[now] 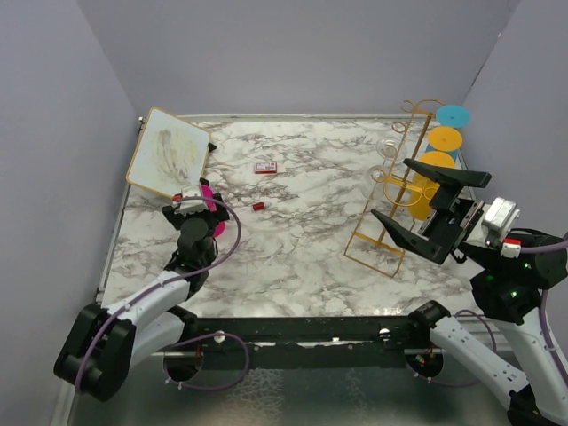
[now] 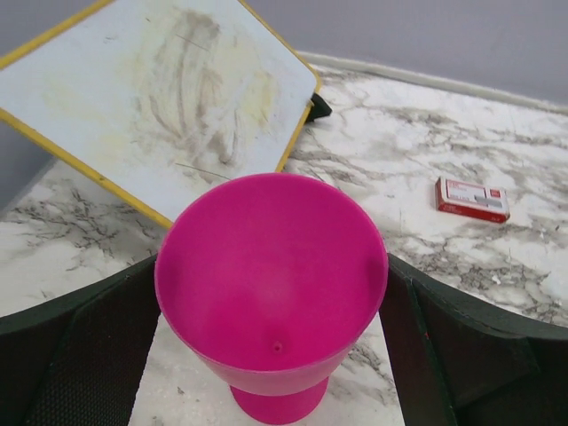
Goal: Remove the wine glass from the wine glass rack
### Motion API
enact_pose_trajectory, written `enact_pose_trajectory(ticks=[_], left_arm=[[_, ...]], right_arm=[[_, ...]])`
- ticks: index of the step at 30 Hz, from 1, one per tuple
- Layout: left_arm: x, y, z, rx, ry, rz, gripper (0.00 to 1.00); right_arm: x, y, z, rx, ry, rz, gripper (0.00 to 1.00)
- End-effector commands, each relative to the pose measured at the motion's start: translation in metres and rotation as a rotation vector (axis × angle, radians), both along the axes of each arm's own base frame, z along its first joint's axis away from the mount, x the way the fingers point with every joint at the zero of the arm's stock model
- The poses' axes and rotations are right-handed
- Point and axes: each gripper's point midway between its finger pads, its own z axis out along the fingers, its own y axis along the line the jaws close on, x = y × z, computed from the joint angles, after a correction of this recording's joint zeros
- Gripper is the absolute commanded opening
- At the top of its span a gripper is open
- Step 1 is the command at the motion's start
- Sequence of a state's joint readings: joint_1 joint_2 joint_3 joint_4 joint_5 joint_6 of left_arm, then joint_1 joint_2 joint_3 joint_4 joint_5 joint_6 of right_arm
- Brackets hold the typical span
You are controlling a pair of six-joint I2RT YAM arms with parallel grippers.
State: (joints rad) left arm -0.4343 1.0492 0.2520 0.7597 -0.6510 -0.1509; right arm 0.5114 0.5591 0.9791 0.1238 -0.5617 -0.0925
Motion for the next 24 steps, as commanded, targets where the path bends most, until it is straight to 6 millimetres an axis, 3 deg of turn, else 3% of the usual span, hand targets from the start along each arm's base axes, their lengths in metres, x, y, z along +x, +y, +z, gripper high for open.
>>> enact_pose_trajectory(ticks=[1,6,11,14,20,24], left_arm=[[-0.021,0.023,0.005,-0.087,0.005,0.126,0.99],[-0.047,0.033,0.012,-0.307,0.005,0.197,0.99],[-0.059,0.022,0.043,-0.476,-0.087,0.107,0.99],[-0.05,0.01,0.055,-0.404,-0.103,0.023,0.94],[-0.045,0.009,0.054,-0.324,-0.003,0.038,0.99],[-0.05,-0.002,0.082,-0.323,-0.039,-0.06,0.99]], right_arm=[[-0.009,-0.001,0.005,0.021,-0.004,0.025,0.99],[0.006,-0.004,0.0,0.045,0.052,-0.02,1.0],[0.025,-0.013,0.0,0.069,0.152,-0.112,0.99],[0.03,-0.015,0.001,0.07,0.171,-0.134,0.99],[0.034,-0.014,0.0,0.112,0.214,-0.123,0.99],[0.048,-0.02,-0.005,0.182,0.312,-0.163,0.99]])
